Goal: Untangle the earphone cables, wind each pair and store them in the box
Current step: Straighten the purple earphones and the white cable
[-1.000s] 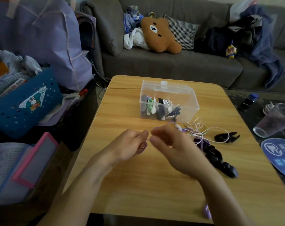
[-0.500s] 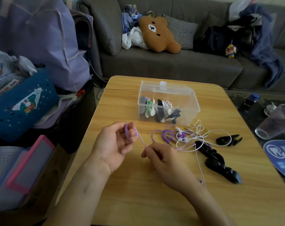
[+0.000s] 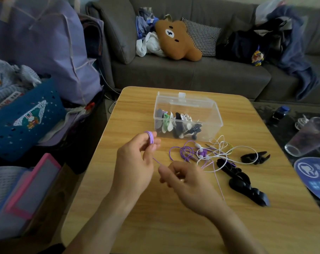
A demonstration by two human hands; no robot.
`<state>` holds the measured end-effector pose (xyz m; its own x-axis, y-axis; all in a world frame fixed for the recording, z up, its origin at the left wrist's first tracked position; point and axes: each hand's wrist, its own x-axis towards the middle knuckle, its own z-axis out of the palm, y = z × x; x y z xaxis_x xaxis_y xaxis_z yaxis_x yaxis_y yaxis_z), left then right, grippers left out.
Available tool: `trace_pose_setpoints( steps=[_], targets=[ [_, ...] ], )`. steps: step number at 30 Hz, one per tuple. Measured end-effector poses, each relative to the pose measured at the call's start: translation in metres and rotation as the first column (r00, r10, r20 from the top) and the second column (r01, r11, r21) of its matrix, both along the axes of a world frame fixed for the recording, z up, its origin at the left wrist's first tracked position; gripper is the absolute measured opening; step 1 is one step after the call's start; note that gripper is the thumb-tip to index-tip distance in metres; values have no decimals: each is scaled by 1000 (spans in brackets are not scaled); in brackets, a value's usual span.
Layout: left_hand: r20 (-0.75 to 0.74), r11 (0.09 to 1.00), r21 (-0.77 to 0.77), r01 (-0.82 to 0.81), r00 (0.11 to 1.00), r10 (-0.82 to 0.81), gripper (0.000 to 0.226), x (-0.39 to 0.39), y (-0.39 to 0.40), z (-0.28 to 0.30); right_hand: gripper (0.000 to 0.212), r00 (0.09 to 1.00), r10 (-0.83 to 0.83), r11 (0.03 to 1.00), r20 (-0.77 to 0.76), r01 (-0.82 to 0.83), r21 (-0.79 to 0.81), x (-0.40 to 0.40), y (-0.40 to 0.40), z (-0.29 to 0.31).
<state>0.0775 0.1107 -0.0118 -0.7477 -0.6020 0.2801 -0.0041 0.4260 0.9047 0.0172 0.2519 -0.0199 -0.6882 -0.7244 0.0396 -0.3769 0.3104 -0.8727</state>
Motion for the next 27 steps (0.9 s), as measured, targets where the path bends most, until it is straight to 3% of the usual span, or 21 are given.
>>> trace_pose_setpoints(
  steps=[4,7,12,14,17,20,22,24,27],
  targets=[
    [34,958,-282,45,999,-37,18,5,-7,-1,42,970,94,990,225,-67,-125,-24,23,16],
    [186,930,-235,283,952,-243,17,8,-6,-2,30,906,100,957,411,25,-289,-35,33,21],
    [290,877,-234,419,891,-348,32,10,10,3,33,949,58,954,309,38,-297,-44,39,21],
    [301,899,-76,430,870,-391,32,8,11,5,32,963,-21,958,270,96,-270,-43,38,21],
    [106,838,330,435,865,-491,33,6,8,13,31,975,-107,968,194,147,-205,-45,37,17],
    [-116,631,672,388,897,-428,30,3,5,20,32,988,-79,986,135,97,-136,-43,34,11],
    [-232,437,840,322,941,-247,24,1,2,22,30,988,0,998,157,11,-66,-40,32,7],
    [-255,398,878,265,964,-80,26,2,-1,20,24,984,55,998,168,-56,3,-36,30,5],
    [-266,500,834,232,964,-3,34,3,-3,18,21,995,92,986,31,-96,138,-30,26,4]
  ],
)
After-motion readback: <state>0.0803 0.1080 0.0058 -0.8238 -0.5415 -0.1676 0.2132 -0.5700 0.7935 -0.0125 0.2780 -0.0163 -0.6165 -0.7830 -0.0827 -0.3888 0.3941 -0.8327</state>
